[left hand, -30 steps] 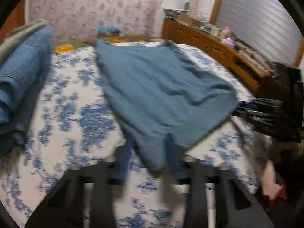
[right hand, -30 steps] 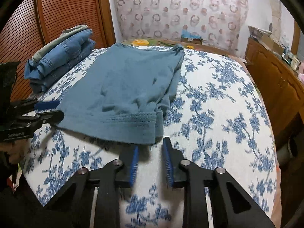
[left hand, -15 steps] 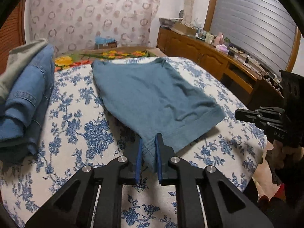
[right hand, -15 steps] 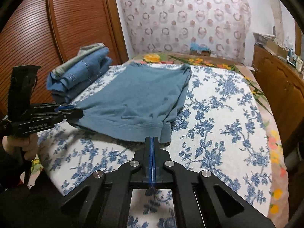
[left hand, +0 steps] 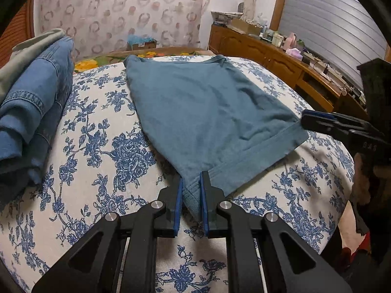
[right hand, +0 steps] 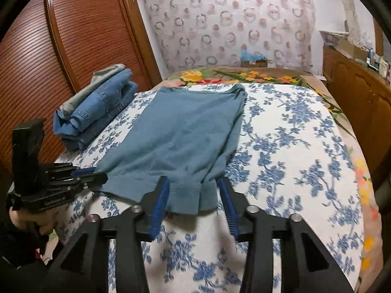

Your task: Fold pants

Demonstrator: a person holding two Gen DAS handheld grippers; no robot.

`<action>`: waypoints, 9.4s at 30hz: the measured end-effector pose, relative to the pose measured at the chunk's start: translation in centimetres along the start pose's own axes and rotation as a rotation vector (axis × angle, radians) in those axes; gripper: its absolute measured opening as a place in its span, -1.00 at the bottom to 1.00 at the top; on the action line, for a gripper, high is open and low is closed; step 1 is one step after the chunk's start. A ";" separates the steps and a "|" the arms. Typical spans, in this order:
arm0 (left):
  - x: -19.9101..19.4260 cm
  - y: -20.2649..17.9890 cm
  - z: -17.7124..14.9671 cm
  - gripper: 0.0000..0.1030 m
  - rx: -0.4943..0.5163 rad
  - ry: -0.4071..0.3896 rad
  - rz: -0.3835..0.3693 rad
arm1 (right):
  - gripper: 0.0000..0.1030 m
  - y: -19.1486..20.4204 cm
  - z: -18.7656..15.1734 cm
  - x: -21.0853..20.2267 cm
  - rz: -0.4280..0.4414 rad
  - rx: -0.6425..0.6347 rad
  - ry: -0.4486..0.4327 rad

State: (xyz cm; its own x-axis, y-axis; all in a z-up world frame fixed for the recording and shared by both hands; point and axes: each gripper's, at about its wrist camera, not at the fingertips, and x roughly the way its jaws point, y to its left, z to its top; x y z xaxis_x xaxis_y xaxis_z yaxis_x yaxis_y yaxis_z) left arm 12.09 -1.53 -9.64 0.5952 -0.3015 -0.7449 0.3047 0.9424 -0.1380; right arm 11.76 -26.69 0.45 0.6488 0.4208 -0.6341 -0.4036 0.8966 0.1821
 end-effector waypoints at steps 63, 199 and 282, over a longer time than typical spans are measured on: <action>-12.0 -4.0 -0.5 -0.73 0.063 -0.228 -0.118 | -0.76 2.5 -3.1 -12.4 0.136 0.027 -0.067; 0.4 -0.3 2.5 -0.01 0.072 0.032 0.064 | -0.14 1.8 -3.0 -3.2 0.003 -0.128 0.080; 2.6 2.2 2.8 0.24 -0.047 0.028 0.038 | -0.10 -0.6 -1.5 2.7 -0.089 -0.018 0.082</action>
State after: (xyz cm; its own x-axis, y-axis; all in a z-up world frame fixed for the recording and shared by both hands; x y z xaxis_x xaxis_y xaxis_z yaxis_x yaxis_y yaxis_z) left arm 16.34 -0.60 -10.06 0.5844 -0.2614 -0.7682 0.2463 0.9592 -0.1390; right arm 12.76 -26.32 -2.46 0.6281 0.3260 -0.7065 -0.3584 0.9272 0.1092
